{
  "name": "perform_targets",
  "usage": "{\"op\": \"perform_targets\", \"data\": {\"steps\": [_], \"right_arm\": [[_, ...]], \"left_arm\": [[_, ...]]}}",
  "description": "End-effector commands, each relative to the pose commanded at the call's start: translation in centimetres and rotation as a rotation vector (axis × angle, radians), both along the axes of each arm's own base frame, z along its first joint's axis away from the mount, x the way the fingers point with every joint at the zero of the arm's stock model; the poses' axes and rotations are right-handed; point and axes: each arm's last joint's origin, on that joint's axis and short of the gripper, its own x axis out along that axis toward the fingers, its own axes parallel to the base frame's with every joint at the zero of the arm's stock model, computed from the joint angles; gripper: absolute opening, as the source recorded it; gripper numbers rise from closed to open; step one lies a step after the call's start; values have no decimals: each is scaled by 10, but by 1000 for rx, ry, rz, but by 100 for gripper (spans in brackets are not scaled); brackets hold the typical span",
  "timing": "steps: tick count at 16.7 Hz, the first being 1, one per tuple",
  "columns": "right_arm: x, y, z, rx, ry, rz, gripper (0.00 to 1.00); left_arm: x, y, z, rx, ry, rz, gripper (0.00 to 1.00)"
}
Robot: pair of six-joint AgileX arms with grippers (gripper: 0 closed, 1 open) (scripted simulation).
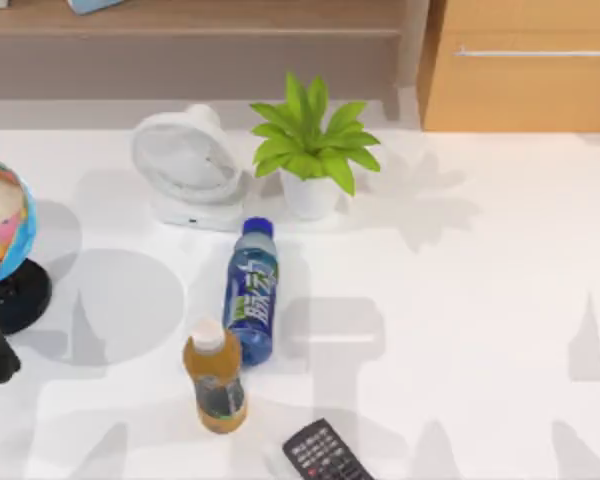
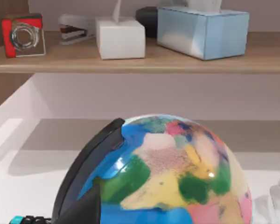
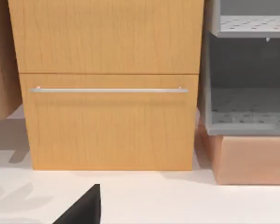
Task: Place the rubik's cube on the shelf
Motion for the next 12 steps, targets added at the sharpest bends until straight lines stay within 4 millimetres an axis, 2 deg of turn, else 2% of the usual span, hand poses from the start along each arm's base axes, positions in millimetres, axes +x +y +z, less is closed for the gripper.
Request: {"op": "perform_targets", "data": {"steps": [4, 7, 10, 12], "right_arm": [[1, 1, 3, -25, 7, 13, 100], [7, 6, 16, -127, 29, 59, 100], [24, 13, 32, -291, 71, 130, 100], [43, 21, 41, -423, 108, 186, 100]], "left_arm": [[0, 0, 0, 0, 0, 0, 100], [0, 0, 0, 0, 0, 0, 100], [0, 0, 0, 0, 0, 0, 100], [0, 0, 0, 0, 0, 0, 100]]}}
